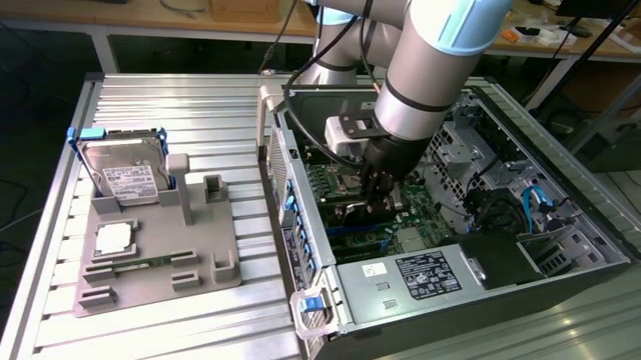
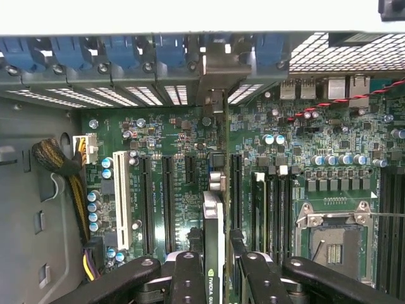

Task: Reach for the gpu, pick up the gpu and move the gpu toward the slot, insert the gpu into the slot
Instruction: 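Insert the gpu into the slot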

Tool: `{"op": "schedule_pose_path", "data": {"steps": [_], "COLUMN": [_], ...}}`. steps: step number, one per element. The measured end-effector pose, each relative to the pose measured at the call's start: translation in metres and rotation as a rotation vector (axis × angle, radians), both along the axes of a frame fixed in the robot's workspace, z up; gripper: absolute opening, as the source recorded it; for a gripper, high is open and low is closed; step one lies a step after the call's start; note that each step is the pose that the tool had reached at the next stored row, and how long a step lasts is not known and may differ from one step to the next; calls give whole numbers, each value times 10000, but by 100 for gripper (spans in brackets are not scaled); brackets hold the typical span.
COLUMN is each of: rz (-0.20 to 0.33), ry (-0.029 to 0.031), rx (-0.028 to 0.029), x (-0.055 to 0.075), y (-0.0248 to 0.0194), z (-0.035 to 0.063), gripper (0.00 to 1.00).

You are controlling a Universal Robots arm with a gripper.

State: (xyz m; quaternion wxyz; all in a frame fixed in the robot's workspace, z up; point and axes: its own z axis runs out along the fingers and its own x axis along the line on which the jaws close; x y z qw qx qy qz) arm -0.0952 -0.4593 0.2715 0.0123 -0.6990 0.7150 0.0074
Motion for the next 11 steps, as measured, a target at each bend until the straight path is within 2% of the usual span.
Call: {"op": "schedule_pose_path", "data": {"steps": [11], "rz": [1], "ry": [0], "rx": [0], "x": [0], "y": [-1], "z": [-45], "gripper": [27]}}
